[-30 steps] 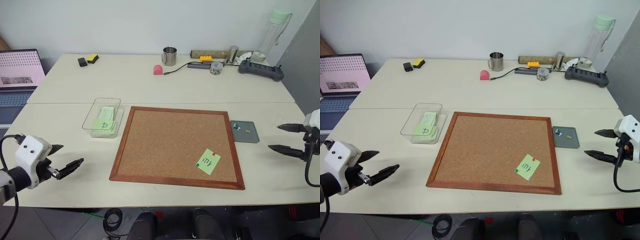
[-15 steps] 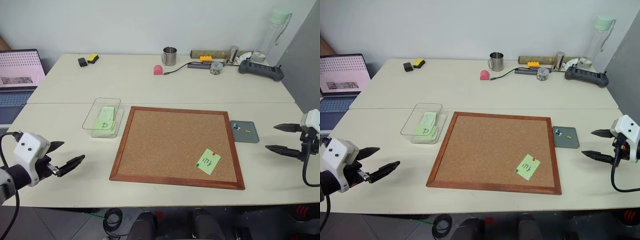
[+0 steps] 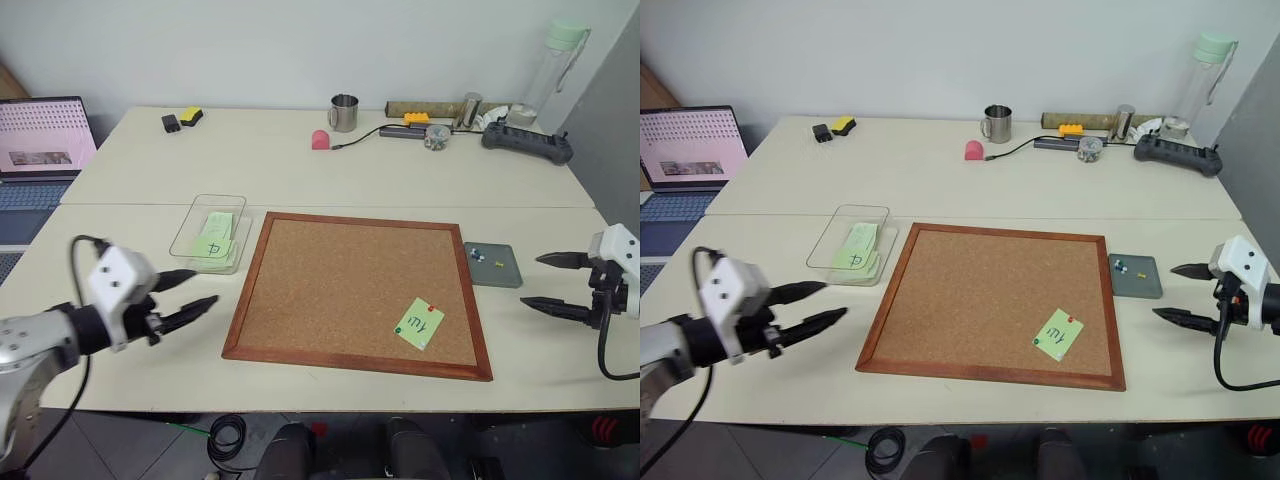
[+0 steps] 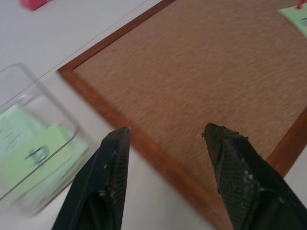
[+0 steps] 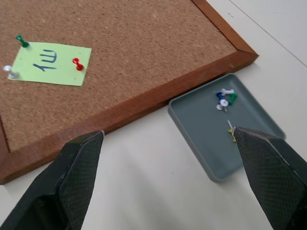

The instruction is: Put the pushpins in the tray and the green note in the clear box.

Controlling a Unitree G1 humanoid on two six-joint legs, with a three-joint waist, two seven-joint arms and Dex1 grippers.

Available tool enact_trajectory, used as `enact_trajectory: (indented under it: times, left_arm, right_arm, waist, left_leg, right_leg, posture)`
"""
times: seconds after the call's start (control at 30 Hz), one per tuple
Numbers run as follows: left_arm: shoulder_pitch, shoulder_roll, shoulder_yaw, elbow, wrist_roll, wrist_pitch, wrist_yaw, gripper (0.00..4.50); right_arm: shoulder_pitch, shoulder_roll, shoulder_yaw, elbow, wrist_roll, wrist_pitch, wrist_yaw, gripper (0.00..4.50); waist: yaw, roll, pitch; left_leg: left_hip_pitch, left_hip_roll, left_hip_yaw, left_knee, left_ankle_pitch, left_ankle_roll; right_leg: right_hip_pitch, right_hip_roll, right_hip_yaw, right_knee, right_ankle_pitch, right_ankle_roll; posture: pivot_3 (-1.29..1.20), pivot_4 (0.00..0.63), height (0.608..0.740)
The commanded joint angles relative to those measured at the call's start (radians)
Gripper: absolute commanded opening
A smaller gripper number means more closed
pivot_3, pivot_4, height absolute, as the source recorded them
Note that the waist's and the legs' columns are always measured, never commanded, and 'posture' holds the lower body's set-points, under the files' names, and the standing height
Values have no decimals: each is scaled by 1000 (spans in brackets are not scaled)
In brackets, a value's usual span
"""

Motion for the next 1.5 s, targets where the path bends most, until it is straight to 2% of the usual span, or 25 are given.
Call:
enact_trajectory:
  times: [0.03,0.13,0.2,0.23,0.33,0.53,0.7,0.9,1.17,1.27,1.5]
  left_arm:
    - [-99,-1,-160,-52,0,6,-33,1641]
    - [-163,-32,-269,-34,27,-9,-42,1113]
    - [-216,-82,-346,-3,46,-22,-38,819]
    - [-246,-114,-387,19,59,-29,-31,523]
    - [-296,-169,-492,86,146,-98,-36,20]
    - [-361,-321,-597,235,236,-199,8,7]
    - [-374,-422,-612,336,269,-255,49,7]
    - [-340,-460,-612,399,289,-273,73,7]
    - [-301,-455,-600,356,285,-246,83,7]
    - [-289,-452,-601,347,287,-246,86,0]
    - [-267,-450,-607,327,294,-239,91,0]
  right_arm:
    - [32,18,-42,-152,65,66,-27,4500]
    - [40,41,-24,-233,88,115,-56,4500]
    - [32,66,7,-287,98,149,-85,4500]
    - [24,78,31,-305,87,158,-100,4500]
    - [-1,107,84,-331,68,193,-141,4500]
    - [-53,155,172,-338,45,243,-199,4500]
    - [-81,182,228,-314,23,226,-201,4500]
    - [-108,231,290,-252,-25,176,-202,4500]
    - [-134,276,327,-166,-88,88,-195,4500]
    - [-142,297,333,-126,-111,43,-204,4094]
    - [-143,320,345,-79,-147,-27,-194,2517]
  waist:
    - [0,0,0]
    - [-2,0,0]
    - [-3,0,0]
    - [-2,0,0]
    - [0,0,0]
    - [0,0,0]
    - [1,0,0]
    - [-1,0,0]
    - [0,0,0]
    - [-2,0,0]
    - [-2,1,-1]
  left_leg:
    - [0,0,0,0,0,0]
    - [0,1,1,0,0,0]
    - [0,2,1,1,0,0]
    - [0,2,0,1,0,0]
    - [0,3,0,2,0,0]
    - [0,3,0,2,0,0]
    - [0,3,-1,1,0,0]
    - [0,3,-1,2,0,0]
    - [0,3,-1,2,0,0]
    - [0,3,-1,2,0,0]
    - [1,3,-1,2,0,0]
  right_leg:
    - [0,0,0,0,0,0]
    - [0,2,1,0,0,0]
    - [0,4,2,0,1,1]
    - [0,4,2,0,1,1]
    - [1,6,1,1,1,1]
    - [0,6,2,0,2,1]
    - [0,6,2,0,2,1]
    - [0,6,2,1,2,1]
    - [0,6,2,1,2,1]
    - [0,6,2,1,2,1]
    - [0,6,2,2,2,1]
  posture:
    - [0,150,740]
    - [0,150,740]
    - [0,150,740]
    - [0,150,740]
    - [0,150,740]
    - [0,150,740]
    - [0,150,740]
    - [0,150,740]
    - [0,150,740]
    - [0,150,740]
    - [0,150,740]
